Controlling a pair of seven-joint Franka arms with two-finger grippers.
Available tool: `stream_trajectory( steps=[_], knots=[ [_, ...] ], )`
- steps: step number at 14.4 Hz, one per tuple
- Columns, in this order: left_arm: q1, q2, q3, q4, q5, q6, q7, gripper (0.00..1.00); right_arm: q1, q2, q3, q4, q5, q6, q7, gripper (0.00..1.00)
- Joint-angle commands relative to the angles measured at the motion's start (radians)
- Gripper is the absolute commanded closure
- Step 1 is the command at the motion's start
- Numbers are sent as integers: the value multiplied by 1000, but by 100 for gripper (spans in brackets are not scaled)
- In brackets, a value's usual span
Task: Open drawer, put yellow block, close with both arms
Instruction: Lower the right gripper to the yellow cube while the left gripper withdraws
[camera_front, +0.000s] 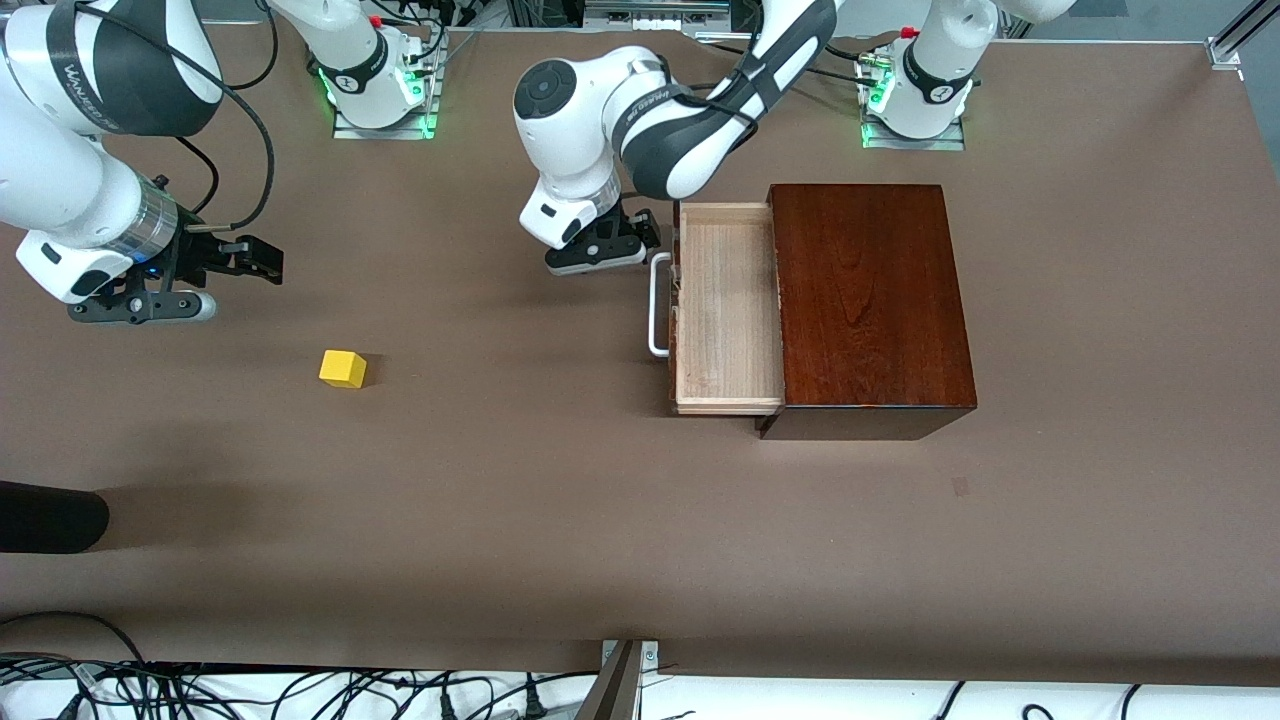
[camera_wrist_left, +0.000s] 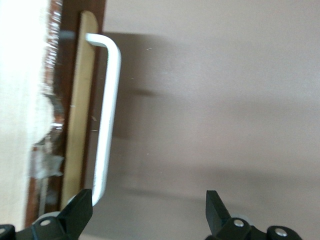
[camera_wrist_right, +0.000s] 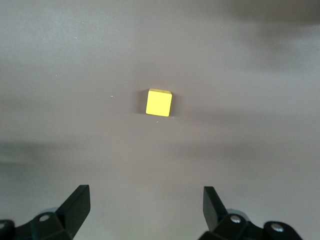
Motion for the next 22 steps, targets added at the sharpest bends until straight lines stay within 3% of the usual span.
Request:
stream_trajectory(
  steps=[1, 5, 9, 15, 18, 22],
  knots=[
    [52, -74, -21, -12, -16, -72, 42, 0, 1, 6, 1, 4, -13, 5, 0, 0],
    [239, -201, -107, -69, -82, -96, 50, 0, 1, 8, 1, -1, -13, 13, 0, 0],
    [351, -311, -115, -87, -120, -189, 144, 0, 1, 28, 1, -8, -13, 27, 1, 0],
    [524, -469, -113, -122, -169, -329, 439, 0, 1, 89, 1, -123, -5, 204, 1, 0],
    [609, -566, -93, -190, -192, -364, 607, 0, 1, 121, 1, -207, -3, 345, 1, 0],
    [624, -679, 49, -287, -224, -367, 820, 0, -5, 199, -2, -254, 12, 484, 8, 0]
  ],
)
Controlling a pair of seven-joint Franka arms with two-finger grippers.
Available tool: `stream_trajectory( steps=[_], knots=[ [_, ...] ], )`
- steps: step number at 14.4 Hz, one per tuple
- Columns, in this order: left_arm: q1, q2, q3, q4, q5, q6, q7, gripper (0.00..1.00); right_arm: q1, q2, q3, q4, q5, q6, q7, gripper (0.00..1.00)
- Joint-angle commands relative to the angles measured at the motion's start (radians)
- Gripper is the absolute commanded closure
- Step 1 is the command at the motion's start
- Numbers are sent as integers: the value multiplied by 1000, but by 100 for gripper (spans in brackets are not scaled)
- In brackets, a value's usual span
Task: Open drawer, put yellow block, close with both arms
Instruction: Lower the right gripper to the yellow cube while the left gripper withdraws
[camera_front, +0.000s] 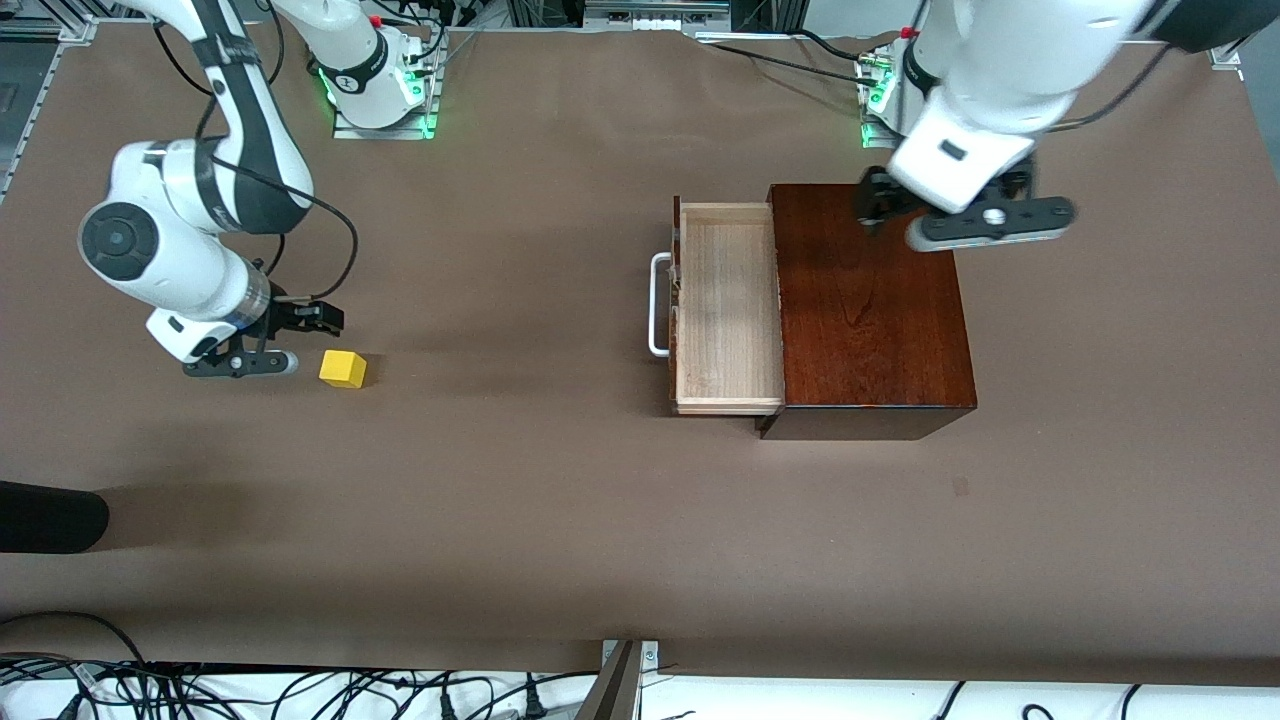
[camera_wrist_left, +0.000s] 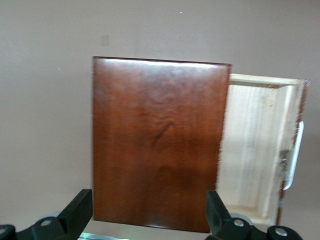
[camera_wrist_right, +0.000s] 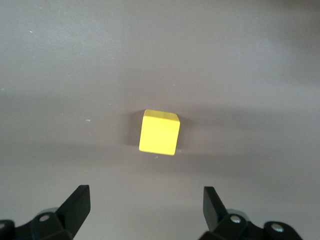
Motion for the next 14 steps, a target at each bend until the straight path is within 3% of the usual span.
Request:
stream_trajectory(
  steps=[1, 7, 13, 14],
  knots=[
    [14, -118, 94, -121, -44, 10, 156, 0, -6, 48, -1, -17, 21, 74, 7, 0],
    [49, -153, 238, -168, -44, 8, 395, 0, -10, 149, -4, -80, 23, 273, -8, 0],
    [84, -159, 246, -191, -44, 13, 429, 0, -36, 226, -3, -105, 23, 402, -26, 0],
    [83, -155, 246, -183, -44, 10, 429, 0, -36, 229, -3, -105, 23, 402, -26, 8]
  ],
)
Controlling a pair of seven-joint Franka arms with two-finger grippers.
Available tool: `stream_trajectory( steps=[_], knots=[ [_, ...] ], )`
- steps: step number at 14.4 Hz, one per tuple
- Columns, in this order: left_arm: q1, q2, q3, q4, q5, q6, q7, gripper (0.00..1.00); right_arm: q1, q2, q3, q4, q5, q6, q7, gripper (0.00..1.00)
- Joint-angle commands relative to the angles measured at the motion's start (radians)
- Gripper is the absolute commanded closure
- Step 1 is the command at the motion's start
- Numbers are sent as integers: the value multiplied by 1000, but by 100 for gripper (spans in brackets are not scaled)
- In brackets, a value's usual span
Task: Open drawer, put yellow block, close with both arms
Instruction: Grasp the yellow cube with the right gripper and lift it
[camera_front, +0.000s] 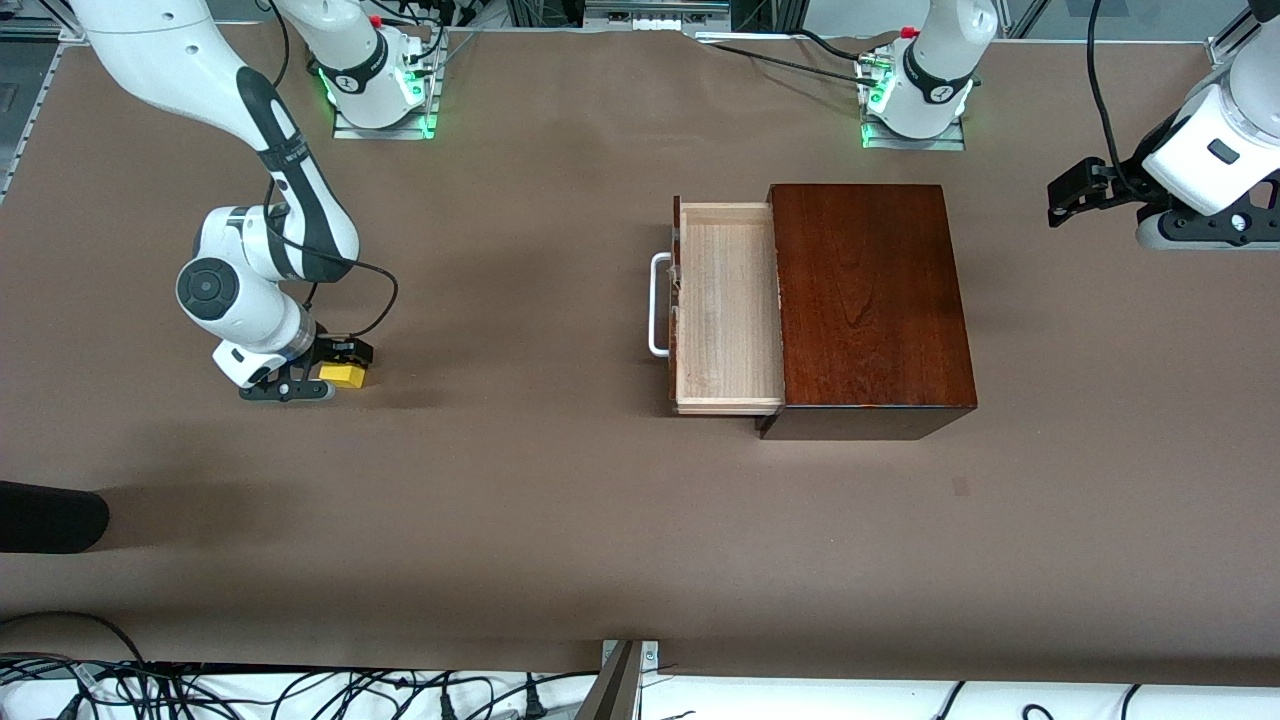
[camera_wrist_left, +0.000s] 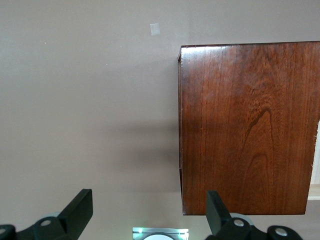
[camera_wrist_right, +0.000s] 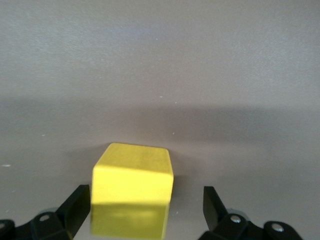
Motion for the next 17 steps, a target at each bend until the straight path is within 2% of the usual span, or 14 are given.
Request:
stream_trajectory(
  steps=[1, 4, 6, 8, 11, 13, 15, 17],
  knots=[
    [10, -21, -3, -16, -24, 7, 24, 0, -11, -4, 6, -16, 14, 28, -19, 23],
    [11, -15, -3, -8, -24, 9, 24, 0, -11, -4, 6, -16, 14, 24, -9, 74],
    [17, -8, -3, -2, -24, 16, 24, 0, -11, -7, 6, -15, 14, 20, -7, 95],
    [39, 11, -5, 26, -26, 15, 23, 0, -11, -14, 6, -13, 14, 11, -16, 97],
    [46, 19, -5, 40, -26, 15, 23, 0, -10, -86, 10, -3, 14, -107, -16, 97],
    [52, 22, -3, 44, -23, 13, 27, 0, -10, -158, 19, 14, 15, -228, -18, 97],
    [53, 30, -3, 66, -18, 15, 28, 0, -8, -220, 56, 60, 26, -361, -12, 97],
    [62, 33, -3, 78, -24, 18, 28, 0, -5, -243, 96, 173, 53, -539, 0, 96]
  ],
)
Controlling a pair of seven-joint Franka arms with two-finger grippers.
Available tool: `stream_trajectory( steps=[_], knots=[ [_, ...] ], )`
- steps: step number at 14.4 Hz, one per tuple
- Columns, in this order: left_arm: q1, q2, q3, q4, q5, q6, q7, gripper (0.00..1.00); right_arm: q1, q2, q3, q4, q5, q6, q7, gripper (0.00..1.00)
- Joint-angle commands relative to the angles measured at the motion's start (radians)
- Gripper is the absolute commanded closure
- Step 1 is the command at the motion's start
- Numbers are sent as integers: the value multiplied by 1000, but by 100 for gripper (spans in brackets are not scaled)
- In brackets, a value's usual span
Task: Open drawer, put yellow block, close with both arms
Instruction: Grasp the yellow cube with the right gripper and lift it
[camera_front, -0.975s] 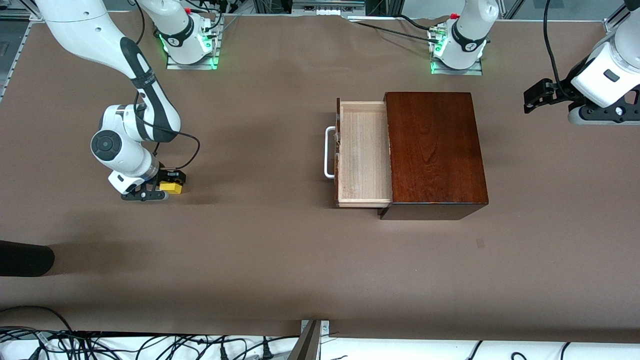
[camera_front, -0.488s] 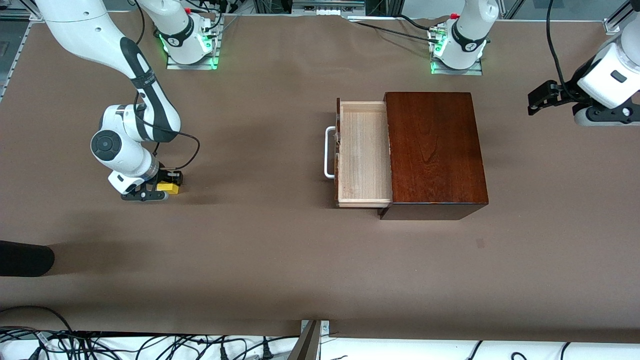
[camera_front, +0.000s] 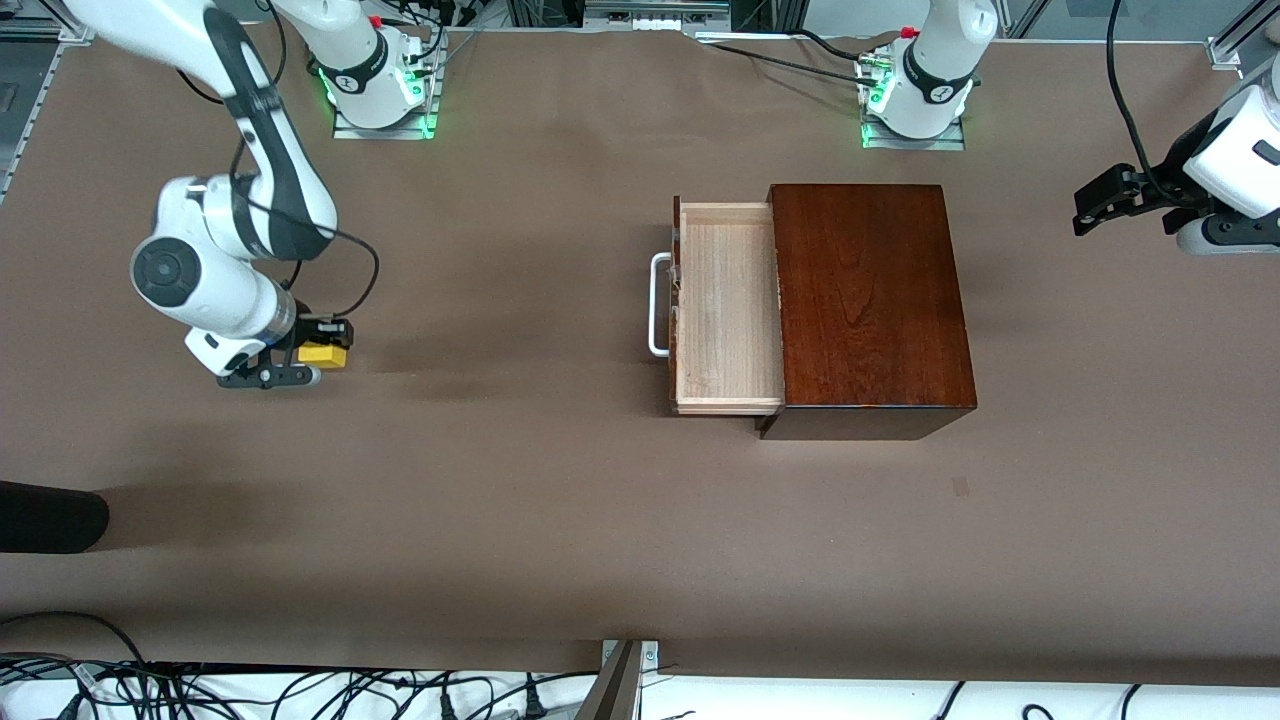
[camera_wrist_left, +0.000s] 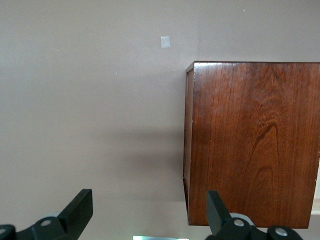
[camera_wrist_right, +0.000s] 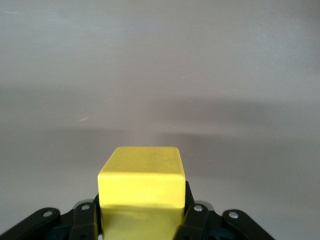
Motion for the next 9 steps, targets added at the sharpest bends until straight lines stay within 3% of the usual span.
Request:
stream_trajectory(
  steps=[1, 4, 7, 9],
  knots=[
    [23, 26, -5, 48, -26, -6, 26, 0, -4, -34, 66, 160, 38, -231, 28, 96],
    [22, 34, -8, 50, -23, -5, 26, 0, 24, -20, 157, 337, 73, -381, 233, 96],
    [22, 34, -10, 50, -24, 15, 26, 0, 111, 9, 221, 431, 111, -383, 525, 96],
    [23, 35, -8, 50, -23, 18, 26, 0, 221, 64, 223, 526, 124, -379, 749, 96]
  ],
)
